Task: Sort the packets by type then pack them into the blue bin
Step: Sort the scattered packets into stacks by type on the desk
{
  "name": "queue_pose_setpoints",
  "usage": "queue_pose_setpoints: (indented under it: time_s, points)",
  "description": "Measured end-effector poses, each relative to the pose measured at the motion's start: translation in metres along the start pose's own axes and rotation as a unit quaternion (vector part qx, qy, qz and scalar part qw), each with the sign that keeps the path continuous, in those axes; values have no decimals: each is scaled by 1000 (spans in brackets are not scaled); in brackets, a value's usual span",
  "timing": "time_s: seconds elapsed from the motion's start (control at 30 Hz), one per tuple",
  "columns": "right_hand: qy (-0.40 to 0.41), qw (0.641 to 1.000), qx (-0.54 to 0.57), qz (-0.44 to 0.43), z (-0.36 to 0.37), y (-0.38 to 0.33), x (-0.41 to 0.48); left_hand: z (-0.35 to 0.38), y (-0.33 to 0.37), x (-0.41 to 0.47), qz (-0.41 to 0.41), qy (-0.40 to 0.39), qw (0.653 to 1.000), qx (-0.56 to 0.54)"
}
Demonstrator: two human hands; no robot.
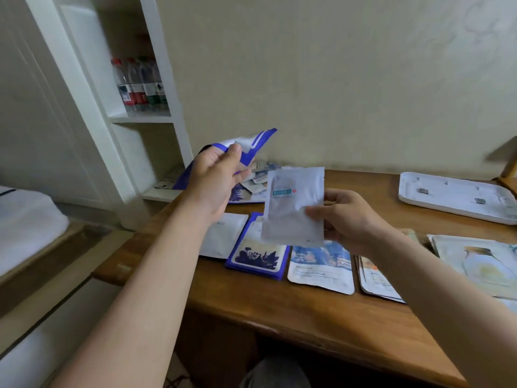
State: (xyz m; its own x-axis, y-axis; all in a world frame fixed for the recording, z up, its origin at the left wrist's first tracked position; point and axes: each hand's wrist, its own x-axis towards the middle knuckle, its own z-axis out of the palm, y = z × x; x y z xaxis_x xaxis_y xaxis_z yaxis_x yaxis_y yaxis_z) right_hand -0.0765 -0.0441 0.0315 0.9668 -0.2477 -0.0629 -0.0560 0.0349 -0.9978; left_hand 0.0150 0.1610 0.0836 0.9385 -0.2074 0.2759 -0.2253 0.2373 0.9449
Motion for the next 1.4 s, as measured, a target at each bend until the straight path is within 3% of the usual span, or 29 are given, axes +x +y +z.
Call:
queue_pose_setpoints:
  time_s: [0.13, 0.43, 0.67, 0.87, 1.0, 1.1, 1.23, 1.4]
  points:
    - [-14, 998, 3, 60, 59, 13, 31, -53, -9, 8, 15, 43, 998, 42]
    - [-13, 984, 4, 177, 175, 50, 101, -139, -37, 15, -32, 98, 992, 76]
    - [11, 970, -190, 153, 178, 61, 110, -154, -55, 21, -54, 93, 992, 64]
    - [7, 957, -250, 149, 166, 52, 103, -142, -65, 19, -57, 65, 994, 65]
    - [-10, 973, -180, 142, 153, 43, 87, -128, -61, 13, -57, 23, 998, 32]
    - [-30, 987, -34, 151, 130, 28, 77, -115, -49, 6, -55, -12, 998, 26]
    - [-92, 968, 166, 164, 86, 5, 61, -91, -34, 0, -58, -62, 995, -44]
    - [-117, 963, 204, 132, 35, -15, 34, -38, -18, -15, -73, -168, 983, -28]
